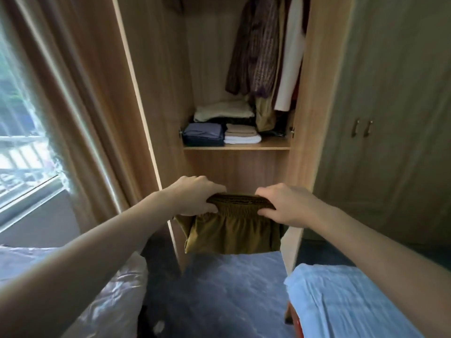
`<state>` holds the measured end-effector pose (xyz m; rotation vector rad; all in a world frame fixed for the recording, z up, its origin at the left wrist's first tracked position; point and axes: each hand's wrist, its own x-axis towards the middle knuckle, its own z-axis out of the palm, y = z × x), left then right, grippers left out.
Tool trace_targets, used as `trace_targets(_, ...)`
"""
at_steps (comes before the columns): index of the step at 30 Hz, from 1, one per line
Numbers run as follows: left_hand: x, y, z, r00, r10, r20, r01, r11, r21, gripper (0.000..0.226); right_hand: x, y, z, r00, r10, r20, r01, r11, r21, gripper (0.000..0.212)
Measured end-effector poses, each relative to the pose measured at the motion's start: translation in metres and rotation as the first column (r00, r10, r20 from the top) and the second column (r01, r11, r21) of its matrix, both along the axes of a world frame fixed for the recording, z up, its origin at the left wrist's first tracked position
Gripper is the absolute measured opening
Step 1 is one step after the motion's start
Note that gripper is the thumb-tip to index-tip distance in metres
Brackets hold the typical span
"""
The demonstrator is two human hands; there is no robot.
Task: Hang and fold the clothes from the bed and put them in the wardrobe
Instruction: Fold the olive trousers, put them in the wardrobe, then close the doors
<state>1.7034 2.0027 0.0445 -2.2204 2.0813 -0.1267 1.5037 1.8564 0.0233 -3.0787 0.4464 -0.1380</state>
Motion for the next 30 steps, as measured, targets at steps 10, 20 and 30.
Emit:
trace_targets(10, 0.041, -0.076, 0.003, 0.999, 0.045, 0.0, -0.045, 0.999, -0.011, 0.033, 0.046, -0.092, 0.007, 1.0, 0.023, -0.004, -0.023, 1.0, 0.005, 0.018)
trace_targets(20, 0.095, -0.172, -0.006, 0.996, 0.091, -0.014, -0.092, 0.995, -0.039, 0.036, 0.104, -0.195, 0.007, 0.999, 0.043, -0.025, -0.043, 0.999, 0.011, 0.017)
trace_targets(30, 0.211, -0.258, -0.016, 0.994, 0.11, -0.009, -0.11, 0.994, -0.021, 0.037, 0.219, -0.283, -0.002, 0.997, 0.064, -0.034, -0.065, 0.998, -0.019, 0.018)
